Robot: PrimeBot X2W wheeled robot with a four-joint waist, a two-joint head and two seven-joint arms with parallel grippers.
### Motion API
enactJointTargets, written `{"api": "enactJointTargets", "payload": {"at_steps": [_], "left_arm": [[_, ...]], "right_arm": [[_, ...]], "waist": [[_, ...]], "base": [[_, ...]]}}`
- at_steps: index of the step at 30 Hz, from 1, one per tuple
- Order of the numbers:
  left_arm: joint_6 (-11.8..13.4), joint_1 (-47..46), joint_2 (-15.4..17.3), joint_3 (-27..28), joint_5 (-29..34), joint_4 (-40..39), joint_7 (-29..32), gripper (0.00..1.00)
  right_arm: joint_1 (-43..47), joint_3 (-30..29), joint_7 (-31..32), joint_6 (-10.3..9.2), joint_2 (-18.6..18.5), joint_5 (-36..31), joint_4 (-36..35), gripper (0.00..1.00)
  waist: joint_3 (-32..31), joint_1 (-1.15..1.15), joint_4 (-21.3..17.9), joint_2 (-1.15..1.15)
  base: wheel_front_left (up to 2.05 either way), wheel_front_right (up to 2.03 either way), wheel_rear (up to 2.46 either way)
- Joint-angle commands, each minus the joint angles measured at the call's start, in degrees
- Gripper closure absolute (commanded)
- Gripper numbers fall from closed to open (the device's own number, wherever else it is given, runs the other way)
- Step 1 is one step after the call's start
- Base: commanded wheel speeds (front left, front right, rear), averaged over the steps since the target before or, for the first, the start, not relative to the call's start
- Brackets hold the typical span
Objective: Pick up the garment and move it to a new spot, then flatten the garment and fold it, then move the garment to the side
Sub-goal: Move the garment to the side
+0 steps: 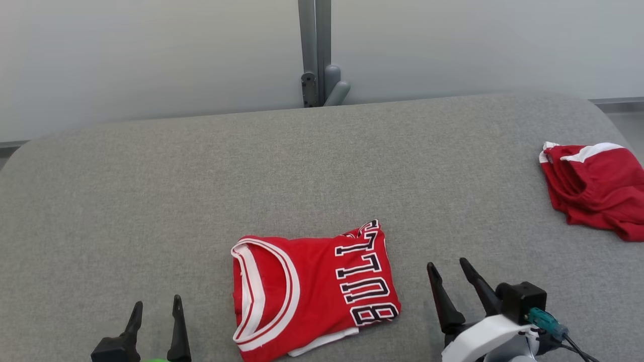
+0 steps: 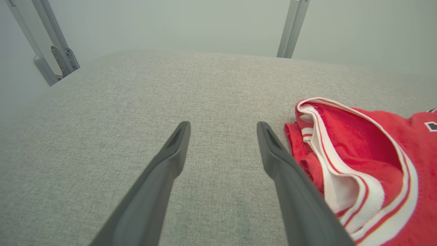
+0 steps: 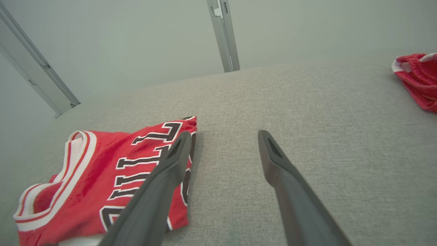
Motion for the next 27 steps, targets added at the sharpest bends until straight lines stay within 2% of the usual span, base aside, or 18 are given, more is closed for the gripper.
{"api": "enactJointTargets", "payload": {"at_steps": [1,5,11,18,19,20,21,24,27], "left_arm": [[0.1,-0.7,0.2,-0.8,-0.5,0.0,0.0,0.0],[0.2,-2.2,0.2,-2.1,-1.1,-0.3,0.0,0.0],[0.1,-4.4,0.2,-4.2,-1.4,0.2,0.0,0.0],[-0.3,-6.1,0.2,-4.3,-0.5,0.7,0.0,0.0],[-0.3,-6.1,0.2,-4.2,-0.3,0.6,0.0,0.0],[-0.3,-6.2,0.2,-4.1,-0.3,0.5,0.0,0.0],[-0.3,-6.3,0.2,-4.0,-0.3,0.4,0.0,0.0],[-0.5,-6.2,0.2,-3.7,0.2,0.2,0.0,0.0],[-0.7,-5.7,0.2,-3.5,0.5,-0.3,0.0,0.0]], "right_arm": [[-2.2,1.5,-0.1,-0.01,-0.2,1.2,1.1,0.0],[-5.1,4.6,-0.1,-0.01,-0.1,3.1,4.0,0.0],[-12.7,10.3,-0.1,-0.01,-0.1,6.4,12.4,0.0],[-18.5,13.5,0.5,-0.01,-0.1,9.5,22.9,0.0],[-18.7,14.1,0.5,-0.01,-0.1,10.2,24.1,0.53],[-19.0,14.4,0.5,-0.01,-0.1,10.6,24.8,0.53],[-19.3,14.9,0.4,-0.01,-0.1,10.9,25.6,1.0],[-20.6,14.6,0.1,-0.07,-0.2,10.7,26.9,1.0],[-21.2,10.2,-0.1,-0.07,-0.6,8.0,25.0,1.0]], "waist": [[1.7,0.0,1.3,0.15],[4.3,0.0,2.5,0.15],[8.5,0.0,5.1,0.15],[10.2,0.0,7.2,0.15],[10.2,0.0,7.3,0.15],[10.2,0.0,7.3,0.15],[10.2,0.0,7.2,0.15],[10.0,0.0,6.0,0.15],[9.4,0.0,2.7,0.15]], "base": [[0.0,0.0,0.0],[0.0,0.0,0.0],[0.0,0.0,0.0],[0.0,0.0,0.0],[0.0,0.0,0.0],[0.0,0.0,0.0],[0.0,0.0,0.0],[0.0,0.0,0.0],[0.0,0.0,0.0]]}}
